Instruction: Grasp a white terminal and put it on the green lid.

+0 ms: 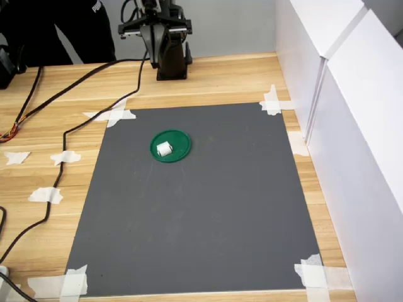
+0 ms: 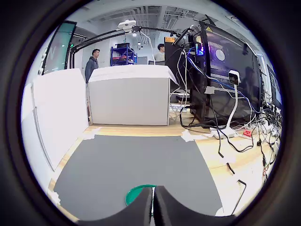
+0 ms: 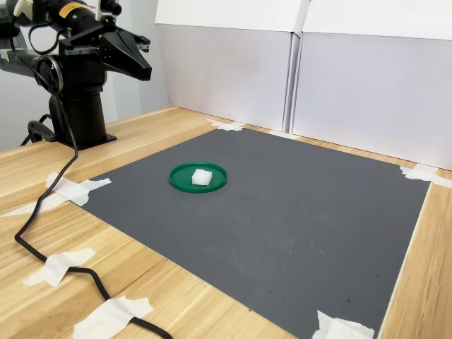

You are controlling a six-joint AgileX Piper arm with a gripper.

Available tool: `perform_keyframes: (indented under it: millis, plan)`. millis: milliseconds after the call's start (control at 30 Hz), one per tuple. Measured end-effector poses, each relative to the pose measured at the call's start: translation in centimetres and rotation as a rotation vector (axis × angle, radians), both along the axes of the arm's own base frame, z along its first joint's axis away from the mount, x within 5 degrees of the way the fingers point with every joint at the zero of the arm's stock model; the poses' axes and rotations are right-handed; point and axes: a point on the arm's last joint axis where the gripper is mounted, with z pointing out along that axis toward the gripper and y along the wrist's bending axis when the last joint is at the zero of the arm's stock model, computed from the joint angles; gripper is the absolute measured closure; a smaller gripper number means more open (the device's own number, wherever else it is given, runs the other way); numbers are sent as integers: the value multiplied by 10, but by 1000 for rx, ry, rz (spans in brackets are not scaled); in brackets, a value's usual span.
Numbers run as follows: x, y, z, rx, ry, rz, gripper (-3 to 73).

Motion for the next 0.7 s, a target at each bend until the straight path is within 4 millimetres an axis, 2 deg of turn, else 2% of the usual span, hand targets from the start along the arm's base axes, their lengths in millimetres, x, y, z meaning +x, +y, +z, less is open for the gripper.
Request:
perform_keyframes:
  millis: [233,700]
  plan:
    - [1,0,-9,-8,34,-2,711]
    - [0,0,-12,-10,65,-3,711]
